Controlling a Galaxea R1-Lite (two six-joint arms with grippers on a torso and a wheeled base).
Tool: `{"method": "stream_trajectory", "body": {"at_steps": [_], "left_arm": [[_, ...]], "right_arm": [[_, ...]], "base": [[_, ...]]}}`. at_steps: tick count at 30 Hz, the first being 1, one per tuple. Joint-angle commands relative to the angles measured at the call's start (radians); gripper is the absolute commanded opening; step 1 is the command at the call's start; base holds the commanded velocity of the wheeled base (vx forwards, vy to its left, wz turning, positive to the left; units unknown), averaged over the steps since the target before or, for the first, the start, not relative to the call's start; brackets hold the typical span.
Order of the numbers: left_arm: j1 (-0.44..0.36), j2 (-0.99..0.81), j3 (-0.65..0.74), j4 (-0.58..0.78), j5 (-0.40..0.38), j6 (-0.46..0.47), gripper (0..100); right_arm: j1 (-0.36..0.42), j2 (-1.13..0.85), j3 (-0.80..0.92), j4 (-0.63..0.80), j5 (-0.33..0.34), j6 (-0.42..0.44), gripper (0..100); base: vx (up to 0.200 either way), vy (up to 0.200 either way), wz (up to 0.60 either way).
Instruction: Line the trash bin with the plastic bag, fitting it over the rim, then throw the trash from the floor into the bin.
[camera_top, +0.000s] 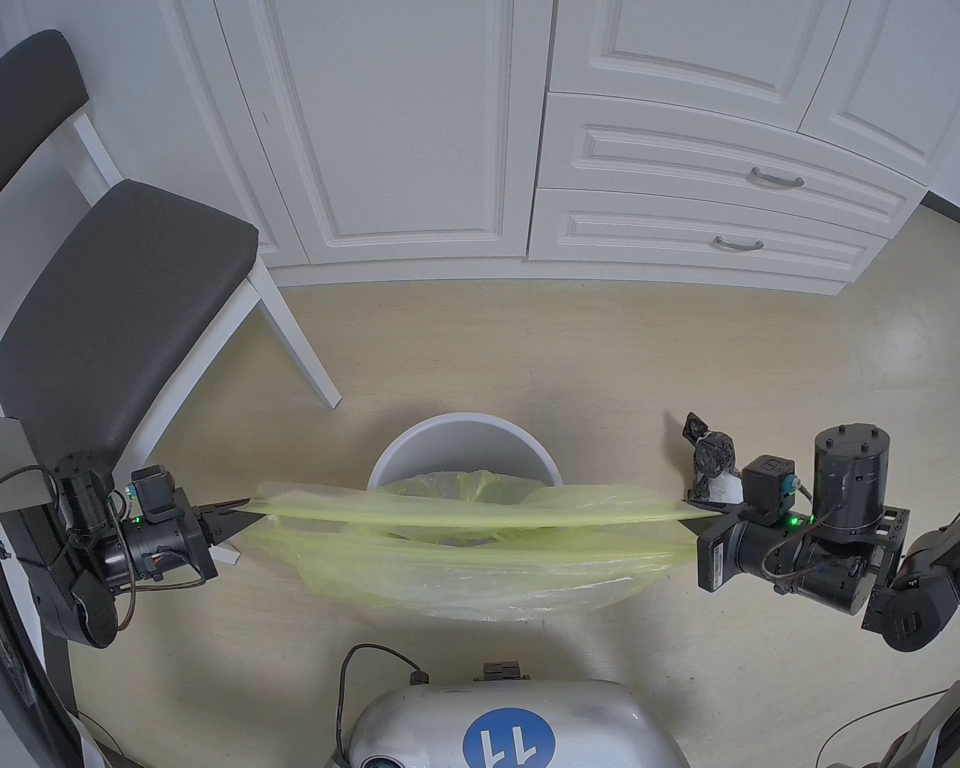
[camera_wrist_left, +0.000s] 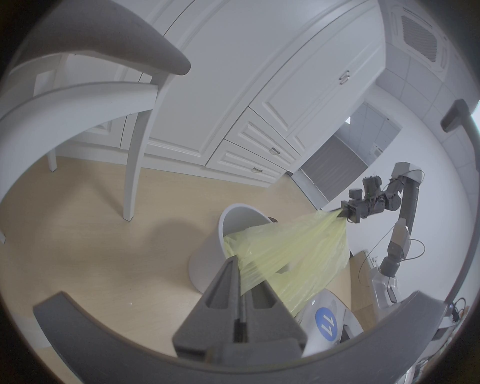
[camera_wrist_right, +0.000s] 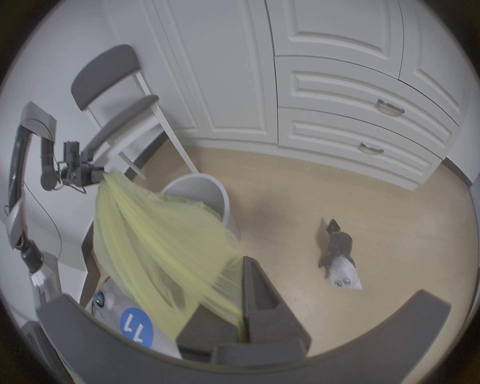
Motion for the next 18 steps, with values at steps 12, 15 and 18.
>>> {"method": "stream_trajectory", "body": {"at_steps": [12,15,18], "left_arm": [[0.046,-0.016,0.025,-0.001,-0.017,0.019,0],[0.051,-0.031,0.025,-0.001,-0.017,0.019,0],[0.042,-0.039,0.026,-0.001,-0.017,0.019,0]], "right_arm": [[-0.048,-0.021,0.063,-0.231,0.178,0.01,0],[-0.076,-0.021,0.08,-0.282,0.235,0.01,0],[-0.09,-0.014,0.088,-0.317,0.247,0.012,0]], "base": [[0.0,0.0,0.0],[0.0,0.0,0.0],[0.0,0.0,0.0]]}}
